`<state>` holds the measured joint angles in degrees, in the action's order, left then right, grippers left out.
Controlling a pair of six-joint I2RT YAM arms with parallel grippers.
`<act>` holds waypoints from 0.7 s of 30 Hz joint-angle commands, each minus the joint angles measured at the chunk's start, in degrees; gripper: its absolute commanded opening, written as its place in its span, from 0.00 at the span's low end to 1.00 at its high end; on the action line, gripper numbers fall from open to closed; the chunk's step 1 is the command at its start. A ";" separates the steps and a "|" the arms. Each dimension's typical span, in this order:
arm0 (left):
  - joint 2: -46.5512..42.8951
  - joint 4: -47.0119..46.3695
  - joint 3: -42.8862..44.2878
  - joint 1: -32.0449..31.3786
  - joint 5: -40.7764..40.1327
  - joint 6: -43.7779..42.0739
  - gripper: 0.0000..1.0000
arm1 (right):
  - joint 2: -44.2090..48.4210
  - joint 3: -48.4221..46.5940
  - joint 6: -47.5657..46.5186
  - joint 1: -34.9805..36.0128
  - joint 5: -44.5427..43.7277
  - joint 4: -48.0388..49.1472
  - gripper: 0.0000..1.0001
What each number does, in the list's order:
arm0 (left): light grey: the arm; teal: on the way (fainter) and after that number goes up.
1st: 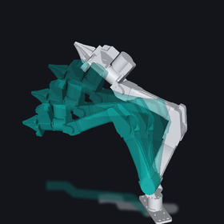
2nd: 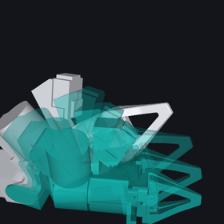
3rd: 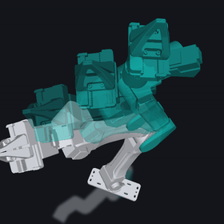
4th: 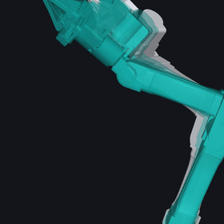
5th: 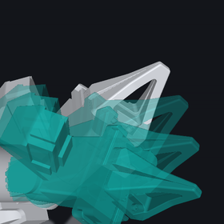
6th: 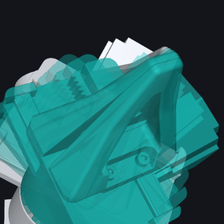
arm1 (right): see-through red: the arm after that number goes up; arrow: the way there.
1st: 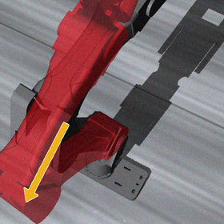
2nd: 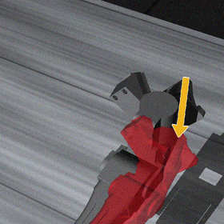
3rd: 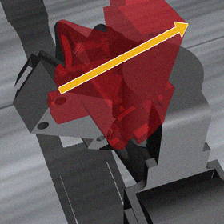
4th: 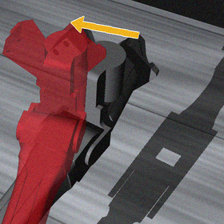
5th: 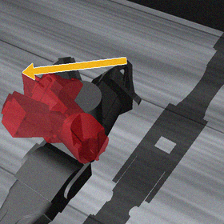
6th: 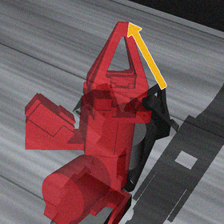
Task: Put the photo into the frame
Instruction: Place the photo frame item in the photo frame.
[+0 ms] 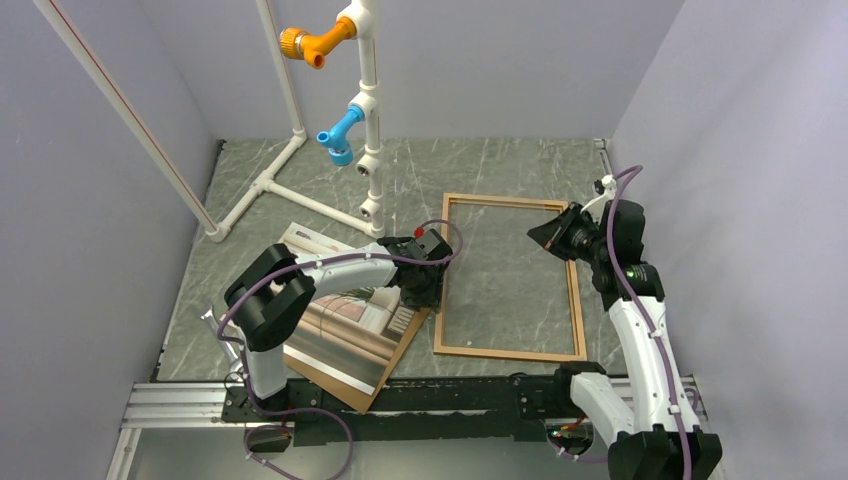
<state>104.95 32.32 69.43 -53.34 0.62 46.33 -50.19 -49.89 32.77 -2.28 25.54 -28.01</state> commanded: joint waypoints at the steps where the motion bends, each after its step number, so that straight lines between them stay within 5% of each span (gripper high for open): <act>1: 2.18 0.04 0.83 -0.45 -0.45 0.23 0.52 | 1.23 1.64 0.64 -0.18 -0.04 4.23 0.00; 21: 2.72 0.43 0.99 -0.51 -0.47 0.17 0.52 | 2.19 1.86 -2.48 -0.24 2.63 7.13 0.00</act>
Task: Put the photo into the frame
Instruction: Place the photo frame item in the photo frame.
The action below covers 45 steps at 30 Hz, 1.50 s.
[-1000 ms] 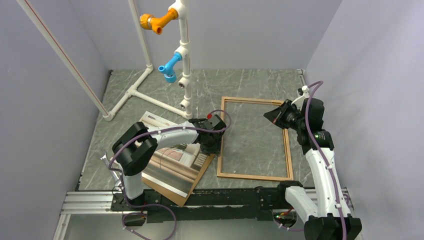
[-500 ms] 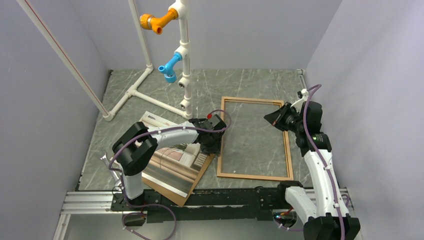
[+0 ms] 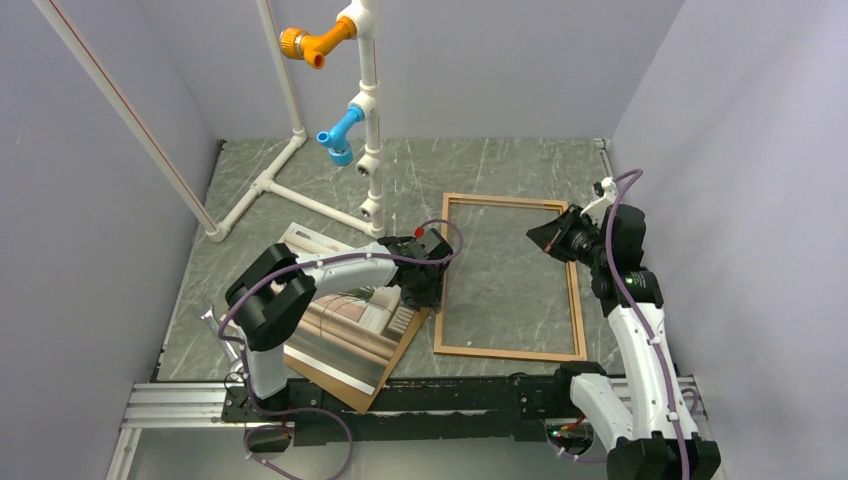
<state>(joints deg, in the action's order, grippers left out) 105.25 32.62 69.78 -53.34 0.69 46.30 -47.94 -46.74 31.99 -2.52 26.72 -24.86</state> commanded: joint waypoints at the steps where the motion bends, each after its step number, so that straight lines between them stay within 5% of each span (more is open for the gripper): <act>1: 2.41 0.20 0.66 -0.50 -0.52 0.19 0.51 | -0.37 -1.33 -1.95 0.03 1.55 4.12 0.00; 45: 3.51 0.95 1.21 -0.72 -0.51 -0.06 0.51 | 0.09 -2.05 -3.80 0.02 4.38 5.59 0.00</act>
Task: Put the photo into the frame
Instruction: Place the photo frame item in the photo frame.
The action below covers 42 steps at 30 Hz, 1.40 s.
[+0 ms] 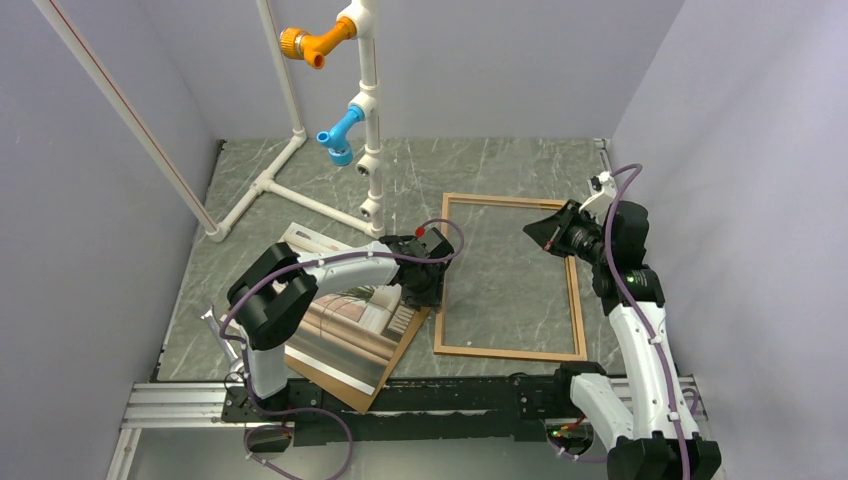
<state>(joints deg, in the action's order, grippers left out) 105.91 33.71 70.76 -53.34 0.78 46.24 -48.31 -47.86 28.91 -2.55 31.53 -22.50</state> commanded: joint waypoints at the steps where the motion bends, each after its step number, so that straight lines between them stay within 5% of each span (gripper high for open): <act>1: 2.90 -0.14 0.23 -0.71 -0.60 -0.01 0.51 | 0.45 -0.66 -0.77 -0.01 -0.72 3.51 0.00; 16: 3.09 0.64 0.96 -0.71 -0.62 -0.27 0.51 | 0.43 1.88 1.37 -0.22 -6.26 2.51 0.00; 42: 3.47 0.42 0.70 -0.72 -1.30 -0.33 0.51 | 3.09 2.51 8.08 -0.71 -3.57 0.18 0.00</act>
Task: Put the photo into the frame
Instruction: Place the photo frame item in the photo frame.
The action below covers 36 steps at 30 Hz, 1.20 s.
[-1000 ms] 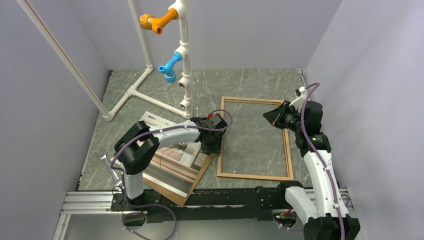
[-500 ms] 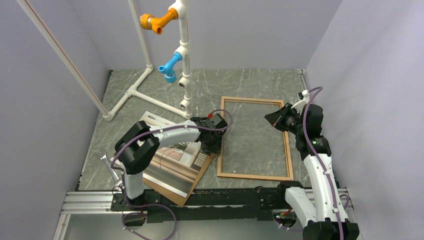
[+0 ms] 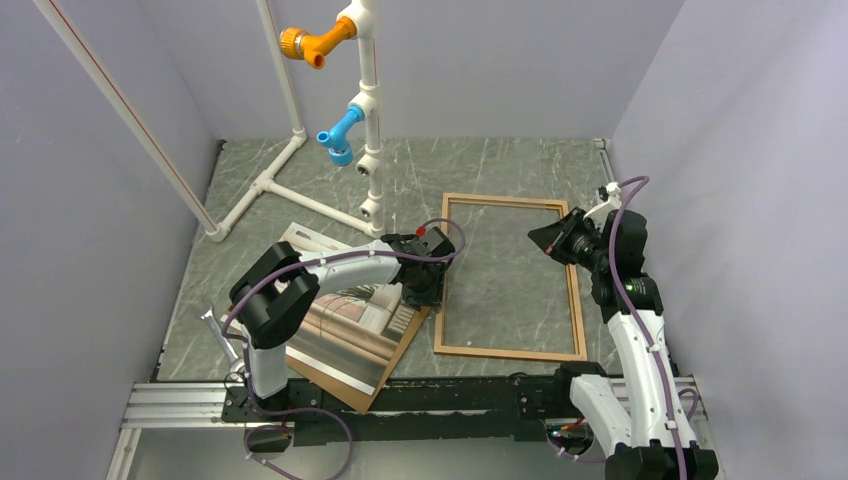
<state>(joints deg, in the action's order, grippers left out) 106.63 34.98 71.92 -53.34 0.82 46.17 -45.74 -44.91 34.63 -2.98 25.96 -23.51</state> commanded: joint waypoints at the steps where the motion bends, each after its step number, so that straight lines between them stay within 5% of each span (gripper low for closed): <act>1: 2.79 -0.82 -0.46 -0.71 -1.35 -0.25 0.51 | 0.62 -0.65 2.66 -0.29 2.19 1.00 0.00; 36: 2.79 -0.23 -0.38 -0.92 -1.69 -0.35 0.51 | 1.30 1.40 2.03 -0.29 2.94 -2.25 0.00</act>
<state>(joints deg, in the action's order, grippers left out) 106.63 34.98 71.92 -53.36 0.82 46.17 -43.88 -44.29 37.52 -3.38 26.04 -26.68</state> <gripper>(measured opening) 0.507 0.007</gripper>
